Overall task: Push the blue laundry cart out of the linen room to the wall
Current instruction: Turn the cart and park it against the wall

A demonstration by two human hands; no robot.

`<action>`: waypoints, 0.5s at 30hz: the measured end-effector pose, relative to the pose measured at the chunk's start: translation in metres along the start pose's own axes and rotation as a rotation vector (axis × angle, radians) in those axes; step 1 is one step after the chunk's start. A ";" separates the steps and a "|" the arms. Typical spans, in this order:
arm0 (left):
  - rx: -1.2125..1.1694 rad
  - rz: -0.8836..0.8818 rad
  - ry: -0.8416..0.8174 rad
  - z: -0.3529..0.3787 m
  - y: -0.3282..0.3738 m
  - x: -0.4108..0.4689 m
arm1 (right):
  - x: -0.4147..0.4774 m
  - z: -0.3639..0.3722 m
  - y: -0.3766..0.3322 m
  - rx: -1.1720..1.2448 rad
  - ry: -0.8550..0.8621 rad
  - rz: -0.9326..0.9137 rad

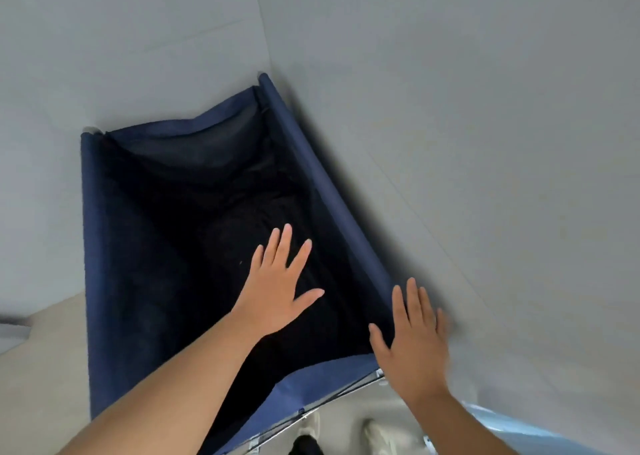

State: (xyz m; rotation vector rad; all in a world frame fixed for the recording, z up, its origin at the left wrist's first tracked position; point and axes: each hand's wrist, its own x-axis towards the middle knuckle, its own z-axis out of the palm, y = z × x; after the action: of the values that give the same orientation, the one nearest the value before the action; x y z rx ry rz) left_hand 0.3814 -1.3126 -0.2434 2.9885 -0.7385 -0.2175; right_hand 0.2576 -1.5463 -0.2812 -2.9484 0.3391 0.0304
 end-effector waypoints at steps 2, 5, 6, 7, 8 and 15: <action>0.045 0.146 -0.057 -0.009 0.016 0.054 | -0.005 0.004 -0.007 0.020 0.007 0.110; 0.119 0.300 -0.128 -0.017 0.032 0.115 | -0.010 0.007 -0.016 0.032 0.034 0.220; 0.137 0.354 -0.165 -0.016 0.034 0.129 | -0.011 0.008 -0.017 0.036 0.038 0.251; 0.148 0.409 -0.207 -0.015 0.035 0.139 | -0.012 0.009 -0.019 0.036 0.037 0.277; 0.151 0.456 -0.247 -0.011 0.036 0.146 | -0.013 0.011 -0.020 0.034 0.041 0.299; 0.114 0.514 -0.259 -0.001 0.037 0.145 | -0.019 0.013 -0.024 0.063 0.046 0.346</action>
State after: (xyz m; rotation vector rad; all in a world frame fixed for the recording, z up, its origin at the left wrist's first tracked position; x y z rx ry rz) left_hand 0.4916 -1.4129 -0.2566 2.7693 -1.5533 -0.5506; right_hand 0.2449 -1.5170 -0.2891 -2.7950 0.8358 -0.0032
